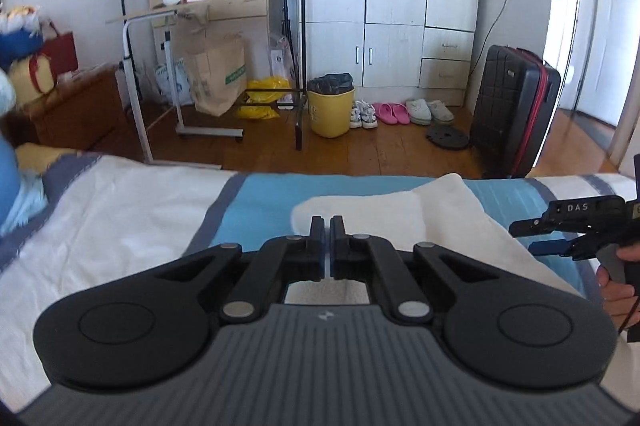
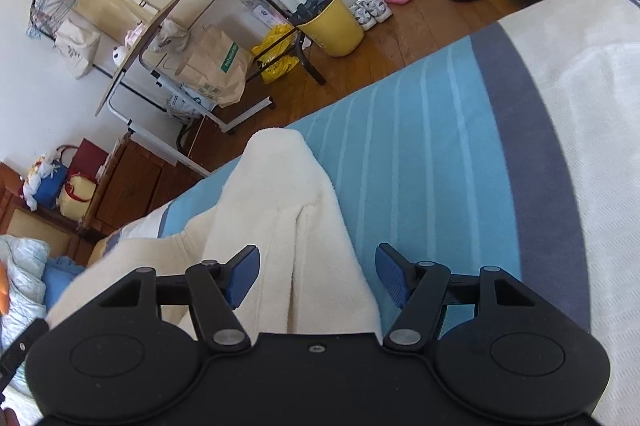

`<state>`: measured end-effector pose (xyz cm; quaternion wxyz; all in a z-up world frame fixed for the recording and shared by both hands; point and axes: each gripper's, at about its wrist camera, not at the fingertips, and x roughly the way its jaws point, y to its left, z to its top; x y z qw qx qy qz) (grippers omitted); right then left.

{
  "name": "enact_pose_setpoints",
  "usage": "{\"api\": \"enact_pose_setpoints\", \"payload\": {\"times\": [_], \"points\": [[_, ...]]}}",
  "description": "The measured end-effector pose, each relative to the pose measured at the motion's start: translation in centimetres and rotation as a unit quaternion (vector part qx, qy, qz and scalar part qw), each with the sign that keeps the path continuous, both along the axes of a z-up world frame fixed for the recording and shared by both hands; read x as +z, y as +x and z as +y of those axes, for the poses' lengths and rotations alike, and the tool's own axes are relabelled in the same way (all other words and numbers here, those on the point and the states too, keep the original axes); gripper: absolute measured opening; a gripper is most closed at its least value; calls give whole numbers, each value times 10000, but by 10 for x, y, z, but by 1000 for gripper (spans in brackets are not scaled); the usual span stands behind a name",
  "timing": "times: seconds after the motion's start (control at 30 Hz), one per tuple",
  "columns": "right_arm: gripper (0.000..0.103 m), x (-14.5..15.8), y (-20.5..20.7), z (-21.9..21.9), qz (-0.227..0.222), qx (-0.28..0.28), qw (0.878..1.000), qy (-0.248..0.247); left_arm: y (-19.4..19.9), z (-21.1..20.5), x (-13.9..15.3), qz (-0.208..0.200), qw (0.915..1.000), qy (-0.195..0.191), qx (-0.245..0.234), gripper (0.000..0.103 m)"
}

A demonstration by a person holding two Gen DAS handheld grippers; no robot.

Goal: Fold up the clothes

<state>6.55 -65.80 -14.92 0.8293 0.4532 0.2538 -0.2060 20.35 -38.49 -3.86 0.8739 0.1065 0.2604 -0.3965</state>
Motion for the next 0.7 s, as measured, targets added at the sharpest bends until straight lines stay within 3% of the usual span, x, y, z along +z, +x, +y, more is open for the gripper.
{"api": "enact_pose_setpoints", "payload": {"times": [0.1,0.23,0.4,0.6,0.7], "points": [[70,16,1,18,-369,556,9978,-48,-14,14,-7,406,9989,-162,-155,1],[70,38,3,42,-857,1293,9878,-111,-30,36,-32,1623,9842,-648,-282,1],[78,65,5,73,-1458,2199,9644,-188,-61,34,-54,1268,9907,-419,-278,1],[78,66,53,114,-927,2820,9538,-467,-72,24,-80,1007,9944,-192,-247,1],[78,56,69,121,-535,2581,9630,-556,-76,20,-84,926,9954,-147,-181,1]]}}
